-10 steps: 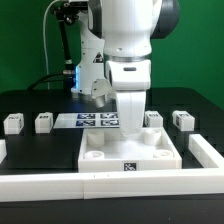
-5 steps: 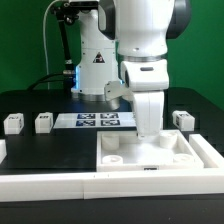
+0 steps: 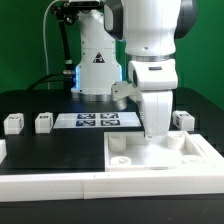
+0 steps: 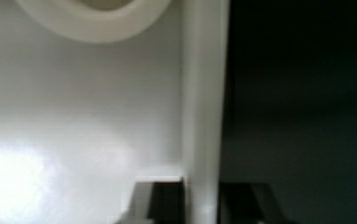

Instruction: Assemble square table

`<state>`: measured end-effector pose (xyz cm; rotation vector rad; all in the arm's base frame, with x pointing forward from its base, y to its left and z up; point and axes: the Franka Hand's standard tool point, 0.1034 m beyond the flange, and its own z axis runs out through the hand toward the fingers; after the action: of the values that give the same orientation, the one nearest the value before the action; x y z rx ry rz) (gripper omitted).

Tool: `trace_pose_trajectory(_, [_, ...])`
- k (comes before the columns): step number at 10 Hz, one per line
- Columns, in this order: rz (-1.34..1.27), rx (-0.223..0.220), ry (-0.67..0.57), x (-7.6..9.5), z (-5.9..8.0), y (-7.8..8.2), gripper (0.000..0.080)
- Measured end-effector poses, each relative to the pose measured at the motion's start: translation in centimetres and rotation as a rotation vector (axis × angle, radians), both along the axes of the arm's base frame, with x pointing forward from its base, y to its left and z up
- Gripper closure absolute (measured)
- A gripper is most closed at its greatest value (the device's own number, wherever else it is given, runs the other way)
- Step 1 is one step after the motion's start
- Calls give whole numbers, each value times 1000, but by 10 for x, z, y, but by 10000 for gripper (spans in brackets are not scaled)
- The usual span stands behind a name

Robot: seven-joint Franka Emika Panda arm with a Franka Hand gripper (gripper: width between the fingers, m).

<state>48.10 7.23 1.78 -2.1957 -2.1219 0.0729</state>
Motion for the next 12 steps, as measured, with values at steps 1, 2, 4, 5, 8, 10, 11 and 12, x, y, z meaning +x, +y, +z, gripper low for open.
trace_pose_trajectory(1, [-1, 0, 0, 0, 0, 0, 472])
trace_pose_trajectory(2, [-1, 0, 0, 0, 0, -1, 472])
trace_pose_trajectory(4, [-2, 0, 0, 0, 0, -1, 255])
trace_pose_trajectory(5, [-2, 0, 0, 0, 0, -1, 182])
trace_pose_trajectory(8, [-6, 0, 0, 0, 0, -2, 151])
trace_pose_trajectory(10, [-113, 0, -67, -8, 15, -3, 151])
trace_pose_trajectory(11, [-174, 0, -91, -16, 21, -3, 151])
trace_pose_trajectory(12, [-266, -5, -103, -24, 29, 0, 151])
